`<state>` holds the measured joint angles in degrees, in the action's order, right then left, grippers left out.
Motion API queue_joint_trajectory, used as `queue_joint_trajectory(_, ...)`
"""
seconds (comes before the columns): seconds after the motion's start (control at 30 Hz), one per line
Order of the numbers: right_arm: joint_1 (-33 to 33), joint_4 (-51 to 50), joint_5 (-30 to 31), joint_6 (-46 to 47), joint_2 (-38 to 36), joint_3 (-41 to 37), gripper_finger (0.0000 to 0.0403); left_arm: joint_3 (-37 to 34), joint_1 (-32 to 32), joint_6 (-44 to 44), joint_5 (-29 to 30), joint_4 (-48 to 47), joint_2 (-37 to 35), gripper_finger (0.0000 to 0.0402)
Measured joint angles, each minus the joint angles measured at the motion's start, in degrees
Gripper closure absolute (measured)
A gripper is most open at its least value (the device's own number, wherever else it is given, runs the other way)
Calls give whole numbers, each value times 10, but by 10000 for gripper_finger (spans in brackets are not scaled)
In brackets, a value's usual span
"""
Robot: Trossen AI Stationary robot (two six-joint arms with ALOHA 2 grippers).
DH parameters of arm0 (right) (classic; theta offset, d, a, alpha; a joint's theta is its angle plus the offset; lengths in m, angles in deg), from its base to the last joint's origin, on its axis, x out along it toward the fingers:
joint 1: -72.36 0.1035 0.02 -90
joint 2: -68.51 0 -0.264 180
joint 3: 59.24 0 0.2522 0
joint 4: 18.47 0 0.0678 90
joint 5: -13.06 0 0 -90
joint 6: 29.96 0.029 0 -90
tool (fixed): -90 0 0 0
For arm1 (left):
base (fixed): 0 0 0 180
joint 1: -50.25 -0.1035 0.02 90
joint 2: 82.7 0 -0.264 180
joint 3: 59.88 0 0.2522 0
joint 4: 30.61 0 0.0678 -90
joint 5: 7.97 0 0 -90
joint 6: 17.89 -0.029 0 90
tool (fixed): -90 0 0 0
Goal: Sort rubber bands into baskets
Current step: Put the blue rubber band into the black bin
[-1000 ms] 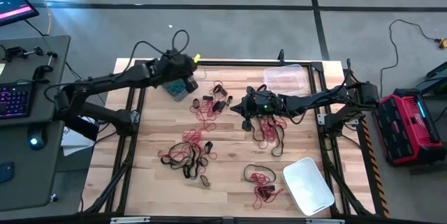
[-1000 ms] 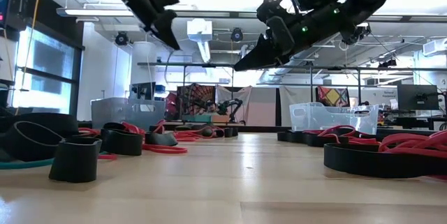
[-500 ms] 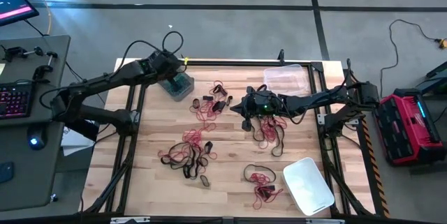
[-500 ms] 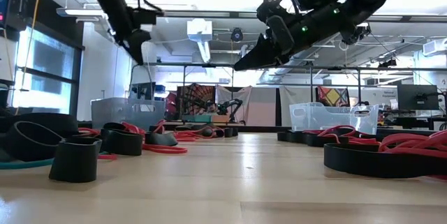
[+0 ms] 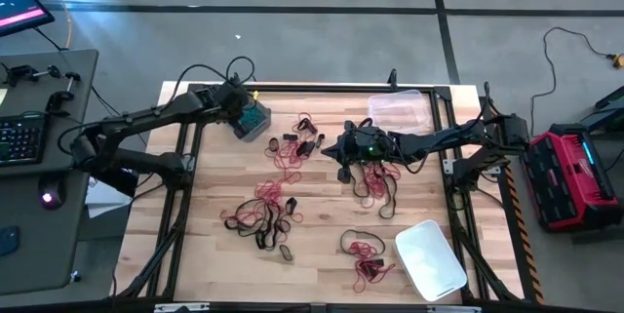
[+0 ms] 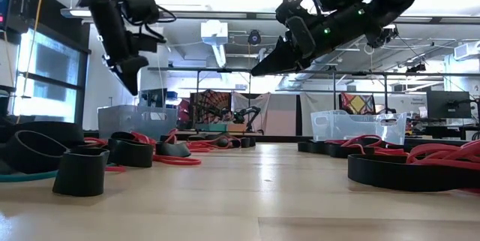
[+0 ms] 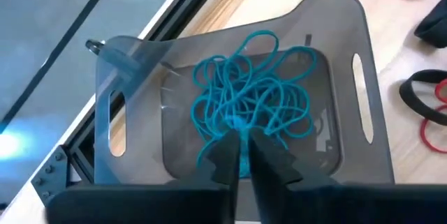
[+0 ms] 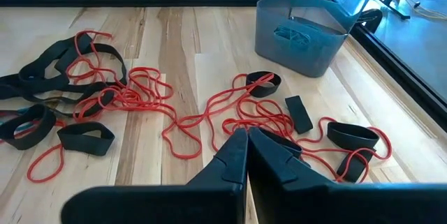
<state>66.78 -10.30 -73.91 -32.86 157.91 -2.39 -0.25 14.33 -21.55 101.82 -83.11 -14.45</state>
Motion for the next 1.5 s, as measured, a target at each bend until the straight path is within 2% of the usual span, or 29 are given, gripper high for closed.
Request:
queue_joint_trajectory(0.33,0,0,-1,1,0,0,403,-1,24,-42,3,19,-2,284)
queue_joint_trajectory(0.53,0,0,-4,11,0,0,403,-1,45,-39,1,27,-35,257)
queue_joint_trajectory(0.73,0,0,-16,14,0,0,403,-1,107,-20,-46,24,-95,247)
queue_joint_trajectory(0.9,0,1,-17,14,0,0,403,-1,181,-9,-101,18,-137,247)
queue_joint_trajectory(1.07,0,1,-17,14,0,0,403,-1,279,-6,-142,9,-143,247)
queue_joint_trajectory(1.3,0,1,-18,14,0,0,402,0,438,-3,-150,9,-104,247)
queue_joint_trajectory(1.5,0,-5,-25,16,0,0,402,0,581,67,-170,33,-45,253)
